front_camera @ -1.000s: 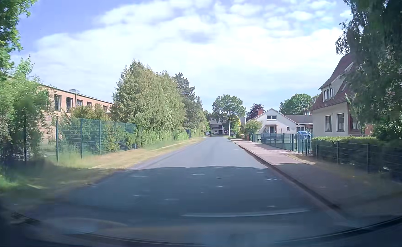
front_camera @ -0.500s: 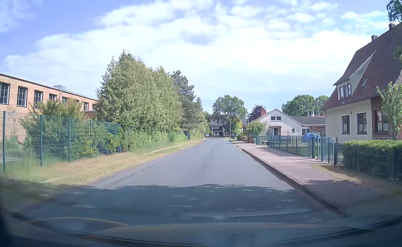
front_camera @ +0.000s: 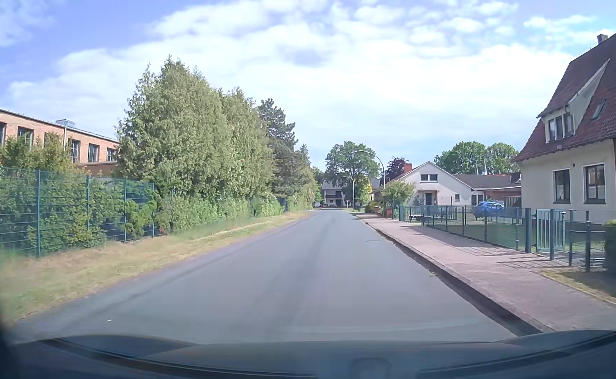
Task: Follow the waypoints while adhering to traffic rules and regulations
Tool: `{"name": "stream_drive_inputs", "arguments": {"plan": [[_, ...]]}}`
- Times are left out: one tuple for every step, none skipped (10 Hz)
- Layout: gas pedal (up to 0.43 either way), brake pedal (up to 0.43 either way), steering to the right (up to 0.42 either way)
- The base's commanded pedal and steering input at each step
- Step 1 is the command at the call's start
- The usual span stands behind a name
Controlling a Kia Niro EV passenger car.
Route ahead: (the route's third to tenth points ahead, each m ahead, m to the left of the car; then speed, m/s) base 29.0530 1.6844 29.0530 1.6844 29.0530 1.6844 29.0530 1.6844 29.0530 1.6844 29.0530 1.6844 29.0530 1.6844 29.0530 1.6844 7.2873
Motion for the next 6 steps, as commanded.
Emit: {"name": "stream_drive_inputs", "arguments": {"plan": [[0.039, 0.006, 0.001], [0.047, 0.006, 0.001], [0.047, 0.006, 0.001], [0.047, 0.006, 0.001], [0.047, 0.006, 0.001], [0.047, 0.006, 0.002]]}}
